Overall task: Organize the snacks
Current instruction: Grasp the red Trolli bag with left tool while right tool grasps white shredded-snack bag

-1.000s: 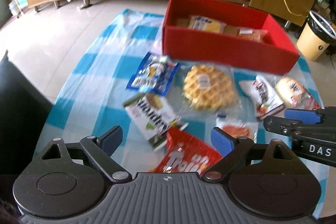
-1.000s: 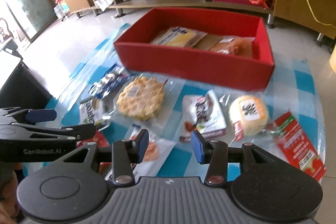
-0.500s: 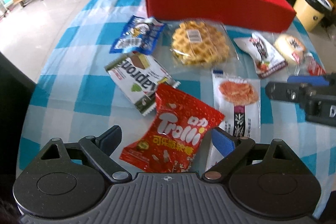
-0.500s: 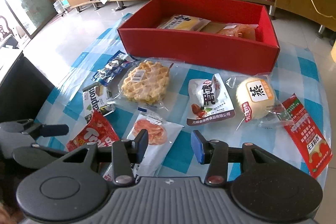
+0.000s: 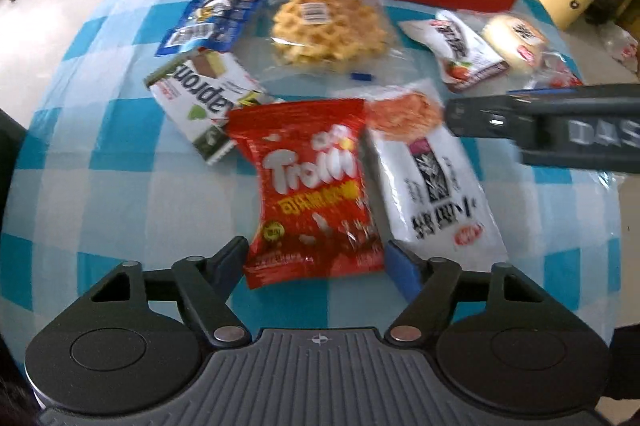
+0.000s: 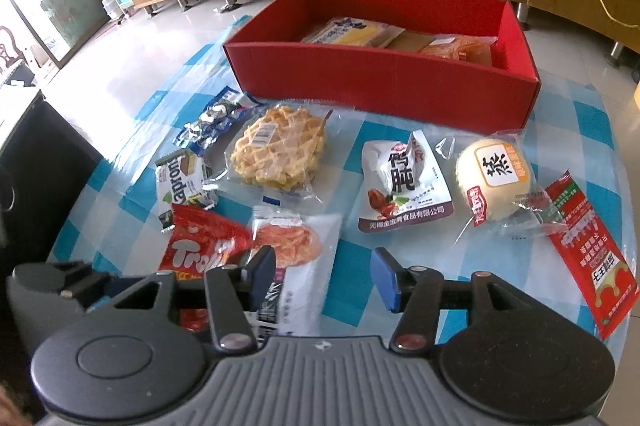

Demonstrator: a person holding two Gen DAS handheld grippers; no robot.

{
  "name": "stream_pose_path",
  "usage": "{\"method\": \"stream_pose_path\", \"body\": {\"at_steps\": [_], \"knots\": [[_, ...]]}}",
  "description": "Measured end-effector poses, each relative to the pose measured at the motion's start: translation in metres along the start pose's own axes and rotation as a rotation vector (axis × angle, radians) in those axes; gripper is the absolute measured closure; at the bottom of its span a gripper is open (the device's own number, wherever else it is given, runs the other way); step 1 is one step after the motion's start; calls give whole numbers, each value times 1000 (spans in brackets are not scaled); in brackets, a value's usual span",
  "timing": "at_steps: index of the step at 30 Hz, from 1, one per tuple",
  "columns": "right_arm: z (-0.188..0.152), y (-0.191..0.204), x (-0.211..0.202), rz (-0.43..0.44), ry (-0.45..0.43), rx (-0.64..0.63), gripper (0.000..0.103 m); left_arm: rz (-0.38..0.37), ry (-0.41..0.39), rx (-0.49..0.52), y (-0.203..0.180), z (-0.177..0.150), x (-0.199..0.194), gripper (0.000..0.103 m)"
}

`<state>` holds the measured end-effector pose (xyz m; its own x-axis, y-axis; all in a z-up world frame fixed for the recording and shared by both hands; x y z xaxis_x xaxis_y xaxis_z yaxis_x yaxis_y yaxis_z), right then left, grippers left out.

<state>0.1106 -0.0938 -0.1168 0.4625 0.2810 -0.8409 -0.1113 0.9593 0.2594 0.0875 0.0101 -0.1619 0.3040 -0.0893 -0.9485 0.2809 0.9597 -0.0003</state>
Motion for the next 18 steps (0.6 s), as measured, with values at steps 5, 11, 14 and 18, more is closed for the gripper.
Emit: {"method": "stream_pose_path", "body": {"at_steps": [5, 11, 14, 18], "knots": [[-3, -4, 12, -9, 24, 20, 53, -4, -8, -80, 11, 5, -5, 16], [-7, 11, 27, 3, 52, -2, 53, -5, 8, -197, 32, 18, 0, 14], [-8, 16, 32, 20, 70, -17, 52, -26, 24, -196, 34, 14, 2, 14], [-10, 23, 38, 27, 81, -32, 49, 0, 19, -192, 42, 9, -4, 11]]}}
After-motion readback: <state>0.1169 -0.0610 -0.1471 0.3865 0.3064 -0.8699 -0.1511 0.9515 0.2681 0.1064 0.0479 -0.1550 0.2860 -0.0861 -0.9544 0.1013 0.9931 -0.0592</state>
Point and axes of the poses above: each gripper's, at about its wrist camera, not at the fingertips, and x roughly the way its jaws point, y to its left, z to its top, the point moved 9 cm from there along x, roughly the way its jaws point, and after that the axes turned 2 degrees about z, right-handed, at the moved point
